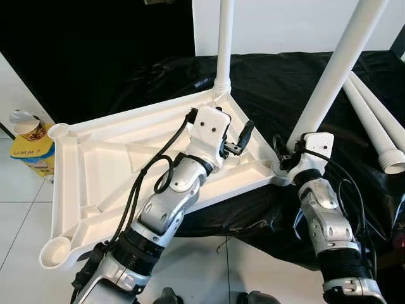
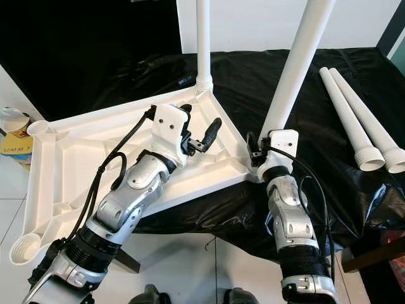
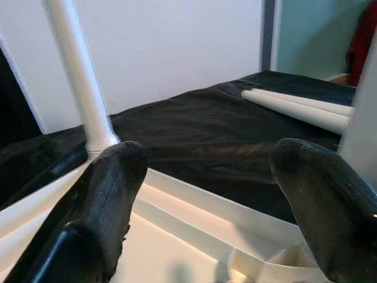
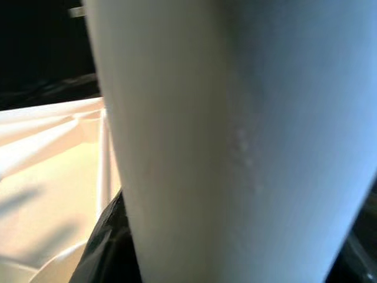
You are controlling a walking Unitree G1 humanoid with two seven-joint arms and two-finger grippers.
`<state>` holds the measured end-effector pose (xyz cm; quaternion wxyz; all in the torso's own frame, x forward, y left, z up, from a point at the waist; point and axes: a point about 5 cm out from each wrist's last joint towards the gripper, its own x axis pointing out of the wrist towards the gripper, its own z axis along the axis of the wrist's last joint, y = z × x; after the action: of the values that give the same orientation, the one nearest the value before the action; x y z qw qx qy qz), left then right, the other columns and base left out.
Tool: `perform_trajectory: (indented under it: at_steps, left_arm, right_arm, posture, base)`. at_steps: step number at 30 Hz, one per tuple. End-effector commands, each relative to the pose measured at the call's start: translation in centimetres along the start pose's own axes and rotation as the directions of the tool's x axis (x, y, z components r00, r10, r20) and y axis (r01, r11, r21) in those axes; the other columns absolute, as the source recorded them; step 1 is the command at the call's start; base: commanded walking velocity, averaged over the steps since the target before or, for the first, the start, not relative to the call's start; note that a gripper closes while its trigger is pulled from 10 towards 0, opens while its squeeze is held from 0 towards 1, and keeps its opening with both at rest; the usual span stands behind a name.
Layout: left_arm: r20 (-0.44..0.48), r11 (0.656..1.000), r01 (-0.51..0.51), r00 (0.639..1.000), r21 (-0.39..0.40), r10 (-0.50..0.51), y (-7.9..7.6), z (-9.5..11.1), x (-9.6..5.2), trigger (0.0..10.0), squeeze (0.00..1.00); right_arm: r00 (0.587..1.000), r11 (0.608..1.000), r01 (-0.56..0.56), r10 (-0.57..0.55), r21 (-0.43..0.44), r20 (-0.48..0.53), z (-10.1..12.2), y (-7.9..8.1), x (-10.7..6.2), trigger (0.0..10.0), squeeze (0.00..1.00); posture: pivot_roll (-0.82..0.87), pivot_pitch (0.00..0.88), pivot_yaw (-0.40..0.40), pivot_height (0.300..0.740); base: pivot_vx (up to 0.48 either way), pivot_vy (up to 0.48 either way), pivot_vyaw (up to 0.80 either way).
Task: Building children table
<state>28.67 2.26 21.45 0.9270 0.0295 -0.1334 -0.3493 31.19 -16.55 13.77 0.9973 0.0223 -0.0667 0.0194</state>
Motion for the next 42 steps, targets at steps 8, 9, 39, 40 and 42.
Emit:
perform_trajectory:
  at_steps: [8, 9, 39, 40, 42]
  left_arm:
    - [-0.017, 0.922, 0.383, 0.923, -0.054, -0.384, -3.2, -0.3, -1.7, 10.0, 0.00]
    - [-0.025, 0.890, 0.452, 0.891, -0.060, -0.454, -3.5, -0.4, -2.3, 10.0, 0.00]
    - [-0.184, 0.814, 0.578, 0.796, -0.048, -0.576, -2.2, -2.4, -4.5, 10.0, 0.00]
    - [-0.186, 0.816, 0.576, 0.798, -0.045, -0.574, -2.2, -2.4, -4.5, 10.0, 0.00]
    - [-0.186, 0.816, 0.577, 0.798, -0.044, -0.574, -2.2, -2.4, -4.5, 10.0, 0.00]
  right_arm:
    - [0.949, 0.968, 0.248, -0.235, 0.038, -0.210, -4.2, 1.3, -2.2, 10.0, 0.00]
    - [0.930, 0.951, 0.306, -0.288, 0.045, -0.228, -4.3, 1.5, -2.3, 10.0, 0.00]
    - [0.983, 0.980, 0.177, -0.173, 0.087, -0.058, -1.6, 2.2, -1.9, 10.0, 1.00]
    - [0.988, 0.984, 0.151, -0.147, 0.091, -0.050, -1.5, 2.1, -1.9, 10.0, 1.00]
    - [0.991, 0.987, 0.131, -0.127, 0.088, -0.046, -1.4, 1.7, -1.9, 10.0, 1.00]
  posture:
    - [0.03, 0.099, 0.021, 0.740]
    - [0.04, 0.100, 0.019, 0.740]
    - [0.02, 0.092, 0.021, 0.740]
    - [0.02, 0.092, 0.021, 0.740]
    - [0.01, 0.092, 0.020, 0.740]
  base:
    - [0.000, 0.000, 0.00]
    - [0.000, 0.000, 0.00]
    - [0.000, 0.000, 0.00]
    - [0.000, 0.000, 0.00]
    - [0.000, 0.000, 0.00]
